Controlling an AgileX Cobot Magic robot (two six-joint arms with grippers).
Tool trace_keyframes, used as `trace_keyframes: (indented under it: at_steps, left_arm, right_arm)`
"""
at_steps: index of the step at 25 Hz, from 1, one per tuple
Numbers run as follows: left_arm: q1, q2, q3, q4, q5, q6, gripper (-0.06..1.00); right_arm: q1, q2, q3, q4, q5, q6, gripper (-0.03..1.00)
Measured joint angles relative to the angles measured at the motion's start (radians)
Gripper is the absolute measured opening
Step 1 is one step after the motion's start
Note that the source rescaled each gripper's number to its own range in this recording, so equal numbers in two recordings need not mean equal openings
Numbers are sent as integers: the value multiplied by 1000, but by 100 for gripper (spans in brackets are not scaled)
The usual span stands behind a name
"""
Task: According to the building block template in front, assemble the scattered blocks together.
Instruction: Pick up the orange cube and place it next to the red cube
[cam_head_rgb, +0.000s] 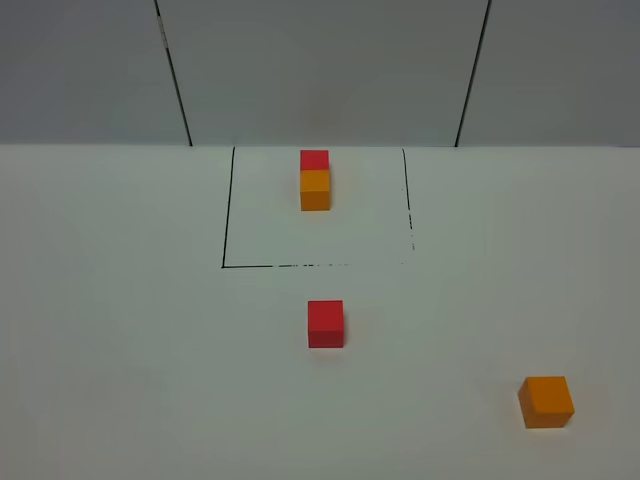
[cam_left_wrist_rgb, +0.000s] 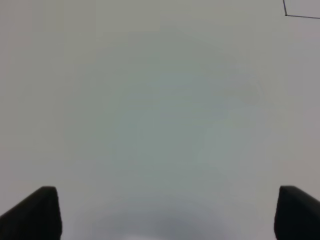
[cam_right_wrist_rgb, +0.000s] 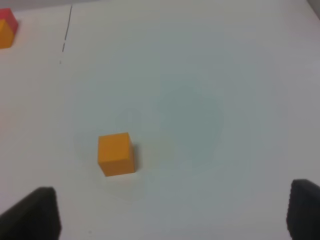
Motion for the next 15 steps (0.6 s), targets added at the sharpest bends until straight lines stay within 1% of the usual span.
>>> trace_keyframes:
  at_steps: [5, 10, 15]
  left_arm:
    - [0, -82, 14, -17, -34, 17, 74]
    - [0, -88, 34, -72, -68, 34, 65]
    - [0, -88, 34, -81, -74, 44, 63]
  right_arm:
    - [0, 0, 0, 0, 0, 0, 81]
    - [0, 0, 0, 0, 0, 0, 81]
    - [0, 0, 0, 0, 0, 0, 81]
